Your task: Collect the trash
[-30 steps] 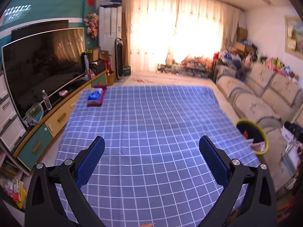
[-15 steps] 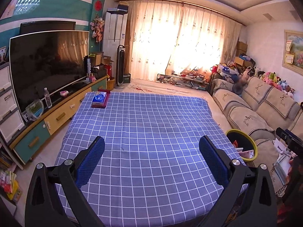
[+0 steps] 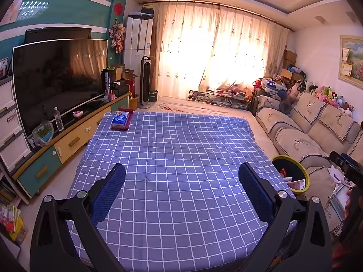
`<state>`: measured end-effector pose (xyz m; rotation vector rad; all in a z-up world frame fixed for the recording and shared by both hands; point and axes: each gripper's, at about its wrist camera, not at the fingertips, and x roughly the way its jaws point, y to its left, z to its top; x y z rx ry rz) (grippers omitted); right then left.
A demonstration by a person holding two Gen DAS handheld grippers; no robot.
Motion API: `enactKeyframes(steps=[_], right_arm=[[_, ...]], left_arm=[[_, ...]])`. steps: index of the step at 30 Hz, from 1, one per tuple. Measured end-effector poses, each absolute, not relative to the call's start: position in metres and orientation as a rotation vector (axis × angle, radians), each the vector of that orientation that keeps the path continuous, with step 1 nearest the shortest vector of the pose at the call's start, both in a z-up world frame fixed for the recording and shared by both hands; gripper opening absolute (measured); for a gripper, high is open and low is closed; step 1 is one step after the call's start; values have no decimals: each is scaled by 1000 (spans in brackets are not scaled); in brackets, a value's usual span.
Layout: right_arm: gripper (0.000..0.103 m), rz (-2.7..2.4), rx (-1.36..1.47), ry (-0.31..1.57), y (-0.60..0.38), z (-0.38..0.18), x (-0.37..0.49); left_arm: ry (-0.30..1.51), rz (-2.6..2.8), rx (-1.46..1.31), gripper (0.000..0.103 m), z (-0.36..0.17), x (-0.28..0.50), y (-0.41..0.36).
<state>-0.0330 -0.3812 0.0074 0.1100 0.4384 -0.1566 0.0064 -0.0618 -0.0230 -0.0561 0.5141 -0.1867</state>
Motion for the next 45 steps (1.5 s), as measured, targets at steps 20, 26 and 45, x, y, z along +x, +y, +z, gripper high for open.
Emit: enactKeyframes(steps=[20,26,45], right_arm=[[96,-155,118,454,-383,1,-25],[96,-152,117,453,-382,1,-25],[96,-151,121,463,-381,-3,-22]], left_arm=[[527,-189,-60,98,-27,13,-64],[529,-189,-61,98,-29,14,-64],[542,-192,-53,98,-36,17,-69]])
